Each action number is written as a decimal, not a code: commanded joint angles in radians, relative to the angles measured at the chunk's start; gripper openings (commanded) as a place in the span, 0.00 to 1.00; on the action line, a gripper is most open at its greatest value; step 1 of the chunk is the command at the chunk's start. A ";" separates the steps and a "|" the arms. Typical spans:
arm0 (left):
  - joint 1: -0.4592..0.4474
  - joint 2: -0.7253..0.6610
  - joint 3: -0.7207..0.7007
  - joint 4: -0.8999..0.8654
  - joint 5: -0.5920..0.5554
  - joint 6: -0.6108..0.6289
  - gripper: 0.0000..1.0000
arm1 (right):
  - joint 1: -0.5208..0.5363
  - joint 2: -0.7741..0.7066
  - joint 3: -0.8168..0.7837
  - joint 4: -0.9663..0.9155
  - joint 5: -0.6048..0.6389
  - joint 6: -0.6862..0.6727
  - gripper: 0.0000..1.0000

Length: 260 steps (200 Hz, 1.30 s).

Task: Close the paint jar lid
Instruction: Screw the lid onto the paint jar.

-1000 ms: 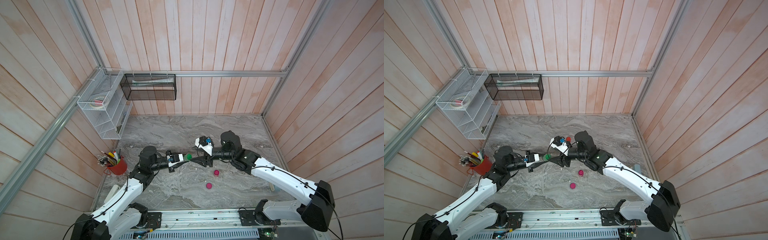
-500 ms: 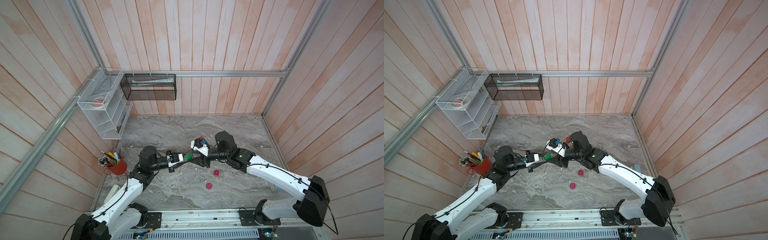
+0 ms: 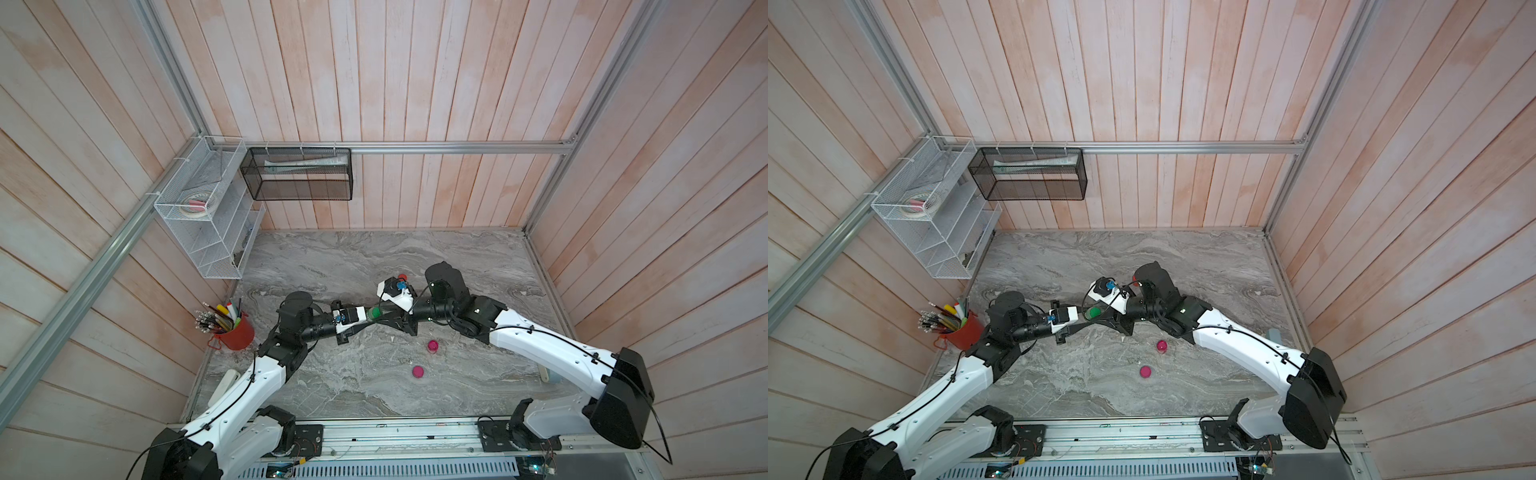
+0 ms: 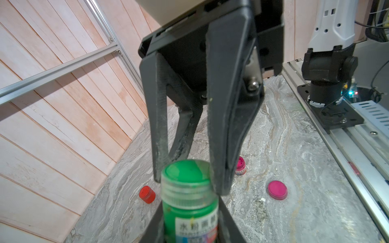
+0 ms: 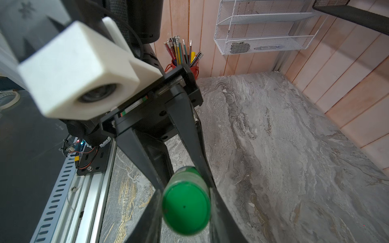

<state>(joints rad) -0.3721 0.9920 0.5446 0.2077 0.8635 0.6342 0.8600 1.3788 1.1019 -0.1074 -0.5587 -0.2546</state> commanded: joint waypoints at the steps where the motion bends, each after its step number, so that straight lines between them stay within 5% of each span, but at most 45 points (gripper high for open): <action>1: -0.004 -0.017 0.008 0.042 -0.067 -0.005 0.29 | 0.005 0.028 0.038 0.004 0.033 0.065 0.22; 149: -0.077 -0.187 -0.161 0.343 -0.749 0.169 0.29 | 0.062 0.446 0.347 0.107 0.125 0.875 0.11; 216: -0.105 -0.178 -0.160 0.313 -0.770 0.205 0.30 | 0.063 0.453 0.371 0.119 0.128 0.863 0.10; 260: -0.105 -0.157 -0.160 0.311 -0.742 0.180 0.40 | 0.056 0.430 0.353 0.133 0.134 0.839 0.09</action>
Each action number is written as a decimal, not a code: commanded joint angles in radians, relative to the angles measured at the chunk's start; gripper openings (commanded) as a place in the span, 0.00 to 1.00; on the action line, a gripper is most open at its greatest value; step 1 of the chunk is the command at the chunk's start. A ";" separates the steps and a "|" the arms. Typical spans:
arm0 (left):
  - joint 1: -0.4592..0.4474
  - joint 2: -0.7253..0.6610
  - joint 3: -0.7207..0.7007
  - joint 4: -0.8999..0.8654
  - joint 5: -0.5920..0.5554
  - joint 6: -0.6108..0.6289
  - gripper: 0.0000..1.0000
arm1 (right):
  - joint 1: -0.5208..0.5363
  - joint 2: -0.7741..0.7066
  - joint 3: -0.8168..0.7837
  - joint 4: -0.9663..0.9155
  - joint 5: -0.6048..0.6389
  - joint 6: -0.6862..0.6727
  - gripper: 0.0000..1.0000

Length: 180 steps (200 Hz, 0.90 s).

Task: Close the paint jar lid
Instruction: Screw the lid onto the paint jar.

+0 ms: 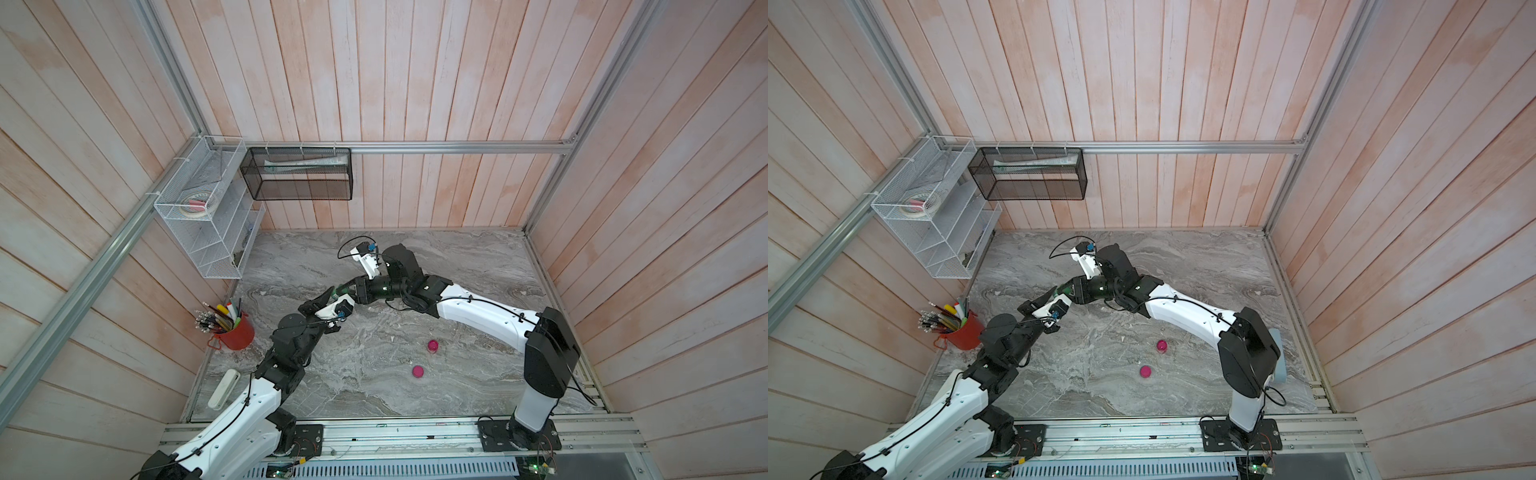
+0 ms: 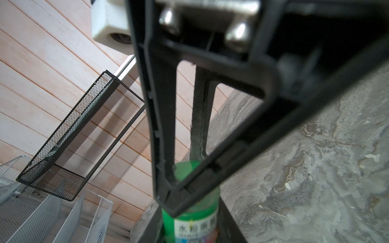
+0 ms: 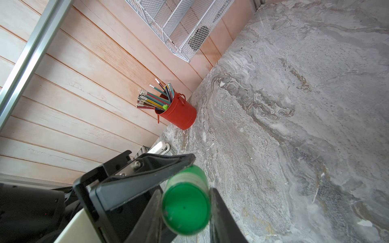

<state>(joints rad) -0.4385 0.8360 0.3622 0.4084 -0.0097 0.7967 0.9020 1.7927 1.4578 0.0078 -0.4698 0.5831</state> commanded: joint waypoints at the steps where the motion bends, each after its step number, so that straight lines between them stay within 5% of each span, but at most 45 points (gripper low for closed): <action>1: -0.039 0.000 0.023 0.110 0.133 0.018 0.41 | 0.014 0.015 -0.004 0.018 0.045 0.001 0.09; 26: -0.039 0.012 0.023 0.093 0.162 0.008 0.55 | -0.009 -0.001 -0.011 0.020 0.039 -0.016 0.09; 28: -0.039 0.012 0.023 0.092 0.164 0.007 0.63 | -0.012 -0.003 -0.010 0.019 0.039 -0.018 0.09; 32: -0.039 0.013 0.023 0.087 0.170 0.007 0.95 | -0.018 -0.005 -0.010 0.018 0.038 -0.021 0.09; 35: -0.039 0.015 0.024 0.085 0.171 0.006 1.00 | -0.024 -0.008 -0.011 0.018 0.037 -0.023 0.08; 132: -0.034 0.020 0.015 0.143 0.173 -0.070 1.00 | -0.240 -0.135 -0.035 -0.126 0.131 -0.207 0.08; 180: -0.014 0.143 0.153 0.045 0.148 -0.431 1.00 | -0.344 -0.152 -0.102 -0.265 0.320 -0.342 0.08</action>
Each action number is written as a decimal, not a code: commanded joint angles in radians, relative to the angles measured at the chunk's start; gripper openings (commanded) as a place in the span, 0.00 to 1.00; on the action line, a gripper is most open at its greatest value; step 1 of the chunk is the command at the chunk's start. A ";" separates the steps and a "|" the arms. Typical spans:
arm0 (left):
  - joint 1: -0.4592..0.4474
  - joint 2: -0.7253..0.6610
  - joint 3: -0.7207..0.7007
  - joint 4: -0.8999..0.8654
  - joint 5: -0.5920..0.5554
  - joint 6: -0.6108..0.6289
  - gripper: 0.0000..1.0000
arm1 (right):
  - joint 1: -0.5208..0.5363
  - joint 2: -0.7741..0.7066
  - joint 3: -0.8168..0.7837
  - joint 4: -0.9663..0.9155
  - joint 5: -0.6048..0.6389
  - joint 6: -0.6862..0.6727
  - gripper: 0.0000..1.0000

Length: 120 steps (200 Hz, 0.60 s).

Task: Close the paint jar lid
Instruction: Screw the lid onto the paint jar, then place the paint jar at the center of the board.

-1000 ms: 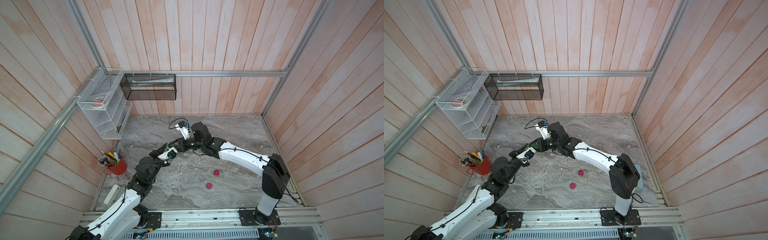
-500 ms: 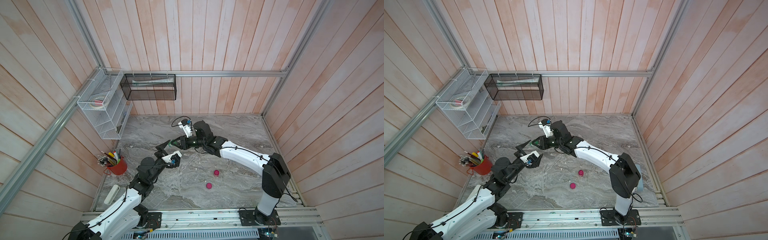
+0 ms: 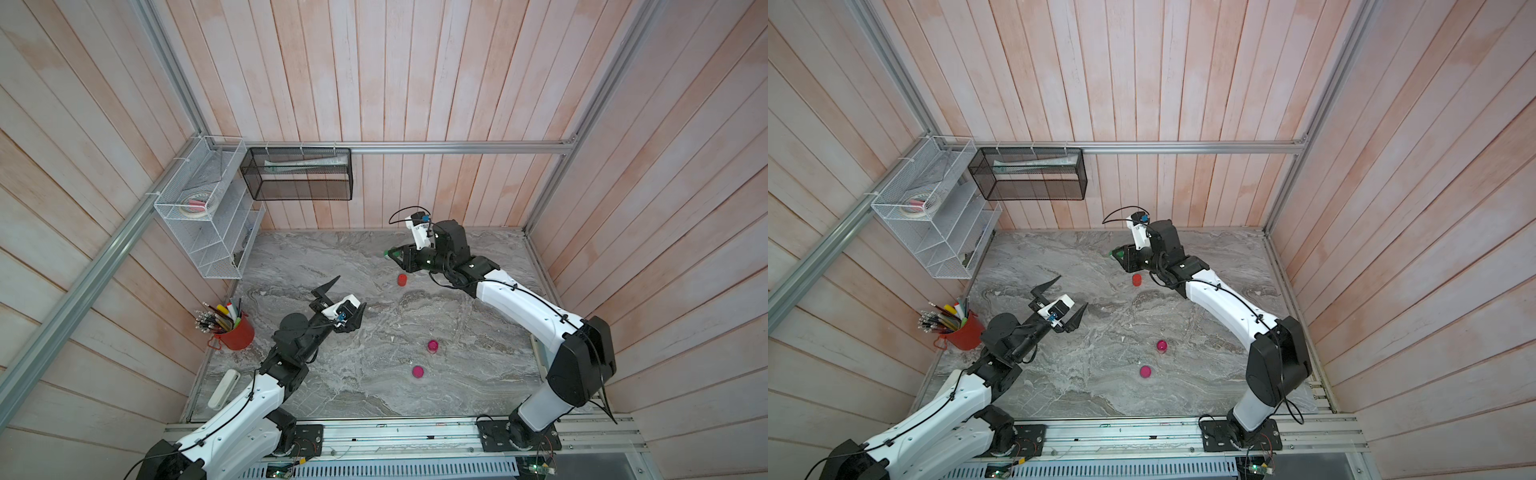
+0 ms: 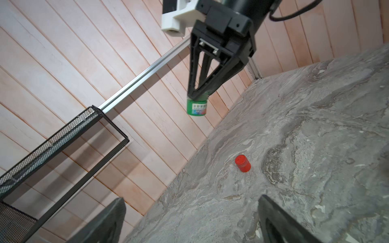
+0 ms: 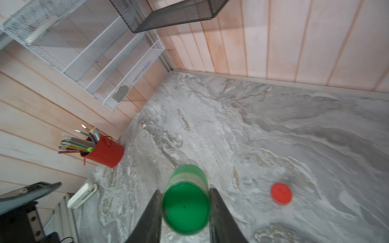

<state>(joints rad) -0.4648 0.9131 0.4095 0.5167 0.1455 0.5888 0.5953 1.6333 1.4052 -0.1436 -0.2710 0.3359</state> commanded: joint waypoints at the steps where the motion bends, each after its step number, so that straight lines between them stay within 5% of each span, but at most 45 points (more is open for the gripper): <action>1: 0.013 0.071 0.110 -0.068 -0.002 -0.228 1.00 | -0.040 0.008 -0.052 -0.116 0.123 -0.097 0.08; 39: 0.017 0.185 0.170 -0.125 0.210 -0.286 1.00 | -0.104 0.048 -0.130 -0.134 0.204 -0.124 0.07; 120: 0.015 0.196 0.155 -0.117 0.325 -0.284 1.00 | -0.135 0.244 -0.111 -0.103 0.267 -0.164 0.06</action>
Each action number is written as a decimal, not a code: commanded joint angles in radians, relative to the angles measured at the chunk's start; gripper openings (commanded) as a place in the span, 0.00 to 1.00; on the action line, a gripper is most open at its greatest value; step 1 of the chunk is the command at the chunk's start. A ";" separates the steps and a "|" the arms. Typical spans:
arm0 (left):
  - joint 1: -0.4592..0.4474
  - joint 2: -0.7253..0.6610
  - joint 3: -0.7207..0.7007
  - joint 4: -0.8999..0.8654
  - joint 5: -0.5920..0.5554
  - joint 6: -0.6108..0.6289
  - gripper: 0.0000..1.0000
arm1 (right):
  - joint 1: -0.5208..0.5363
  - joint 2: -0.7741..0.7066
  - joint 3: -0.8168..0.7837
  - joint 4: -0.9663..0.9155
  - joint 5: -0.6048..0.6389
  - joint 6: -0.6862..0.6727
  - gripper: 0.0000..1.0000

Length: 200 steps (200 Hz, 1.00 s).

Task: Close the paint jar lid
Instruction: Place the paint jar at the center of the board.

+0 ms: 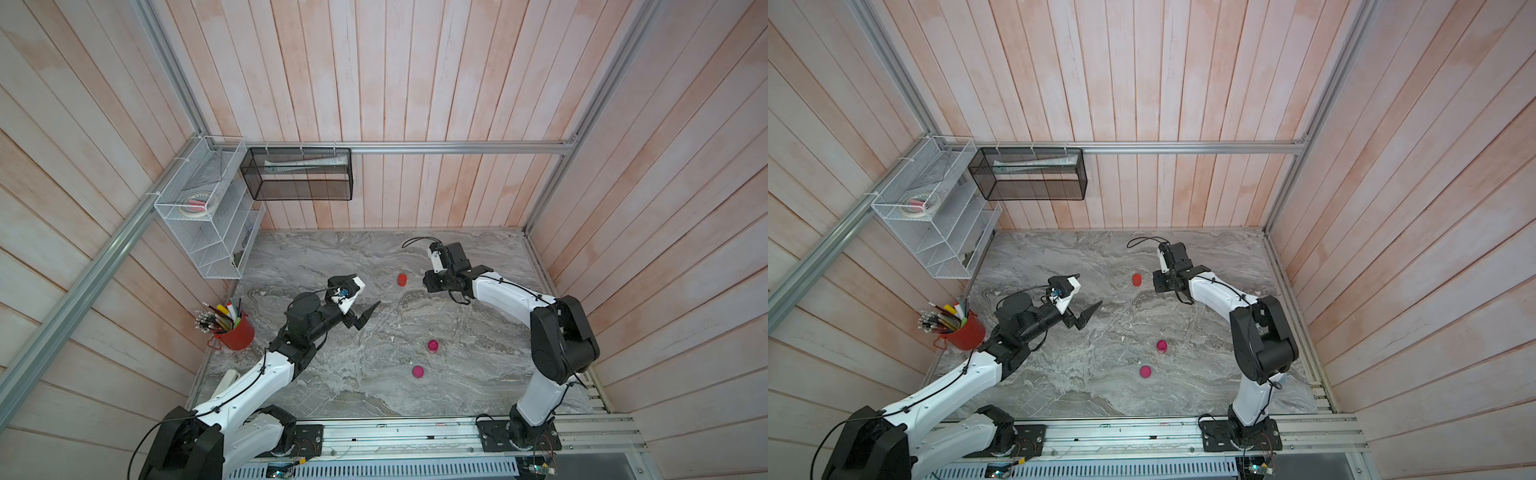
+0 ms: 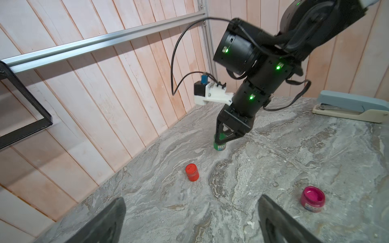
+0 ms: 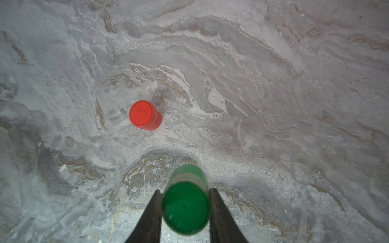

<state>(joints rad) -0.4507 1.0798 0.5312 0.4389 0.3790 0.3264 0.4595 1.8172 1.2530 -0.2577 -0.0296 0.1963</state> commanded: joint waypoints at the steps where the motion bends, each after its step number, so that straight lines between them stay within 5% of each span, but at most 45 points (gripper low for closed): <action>1: 0.001 0.030 0.035 -0.040 0.094 -0.021 1.00 | 0.001 0.063 0.045 0.012 0.025 -0.025 0.06; 200: 0.001 -0.012 0.017 -0.047 0.110 0.029 1.00 | -0.004 0.343 0.314 -0.048 0.032 -0.060 0.05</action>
<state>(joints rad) -0.4507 1.0828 0.5392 0.3958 0.4751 0.3428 0.4591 2.1330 1.5352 -0.2523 0.0093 0.1444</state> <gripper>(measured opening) 0.998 0.336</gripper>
